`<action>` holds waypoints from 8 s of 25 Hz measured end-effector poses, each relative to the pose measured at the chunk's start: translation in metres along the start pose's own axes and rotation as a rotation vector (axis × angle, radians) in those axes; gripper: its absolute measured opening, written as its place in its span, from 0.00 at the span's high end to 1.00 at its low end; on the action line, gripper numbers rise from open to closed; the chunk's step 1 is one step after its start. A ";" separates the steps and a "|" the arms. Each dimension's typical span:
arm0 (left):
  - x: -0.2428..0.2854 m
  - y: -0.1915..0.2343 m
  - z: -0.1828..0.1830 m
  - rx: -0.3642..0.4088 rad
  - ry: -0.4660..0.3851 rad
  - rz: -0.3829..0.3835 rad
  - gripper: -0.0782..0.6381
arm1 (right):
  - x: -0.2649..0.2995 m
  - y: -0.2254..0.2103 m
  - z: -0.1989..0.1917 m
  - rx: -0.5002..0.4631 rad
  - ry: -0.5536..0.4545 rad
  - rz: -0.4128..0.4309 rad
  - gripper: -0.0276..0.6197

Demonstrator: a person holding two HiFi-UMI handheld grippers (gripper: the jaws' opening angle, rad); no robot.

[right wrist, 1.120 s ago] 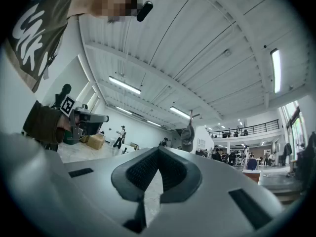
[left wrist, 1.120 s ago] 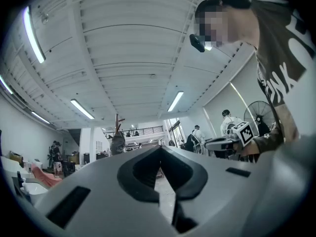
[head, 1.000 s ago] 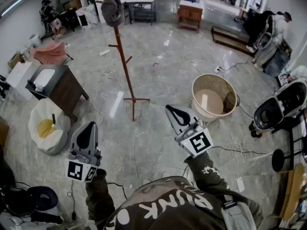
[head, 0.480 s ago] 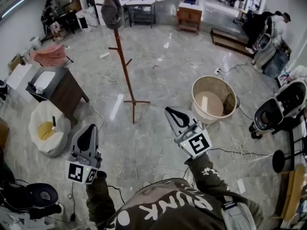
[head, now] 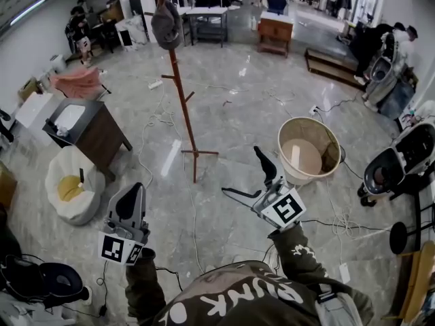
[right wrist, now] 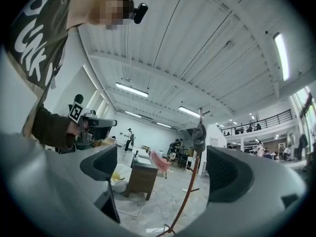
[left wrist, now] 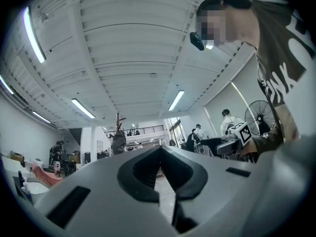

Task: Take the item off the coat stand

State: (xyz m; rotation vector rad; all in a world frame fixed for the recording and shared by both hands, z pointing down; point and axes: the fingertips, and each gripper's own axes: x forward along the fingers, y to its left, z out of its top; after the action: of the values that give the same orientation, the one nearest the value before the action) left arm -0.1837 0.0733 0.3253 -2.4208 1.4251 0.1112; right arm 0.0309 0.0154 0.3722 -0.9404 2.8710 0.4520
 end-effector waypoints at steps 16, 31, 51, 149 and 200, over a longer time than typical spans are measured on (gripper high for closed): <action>0.023 -0.011 -0.004 0.012 0.010 0.007 0.89 | -0.006 -0.026 -0.013 -0.033 0.005 -0.004 0.06; 0.067 -0.053 -0.023 0.001 0.059 0.013 0.89 | -0.031 -0.075 -0.044 0.020 0.017 0.023 0.06; 0.193 0.104 -0.099 -0.053 0.022 -0.038 0.89 | 0.135 -0.182 -0.089 0.000 0.059 -0.038 0.06; 0.336 0.292 -0.174 -0.002 0.033 0.090 0.89 | 0.473 -0.359 0.080 -0.036 -0.211 0.382 0.92; 0.051 -0.053 -0.019 -0.005 0.040 -0.032 0.89 | 0.017 -0.018 -0.019 0.185 0.014 0.194 0.92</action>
State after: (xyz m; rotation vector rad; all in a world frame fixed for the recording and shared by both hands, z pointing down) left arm -0.1144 0.0482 0.3442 -2.4613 1.4042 0.0593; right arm 0.0275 -0.0138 0.3825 -0.6420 2.9660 0.1887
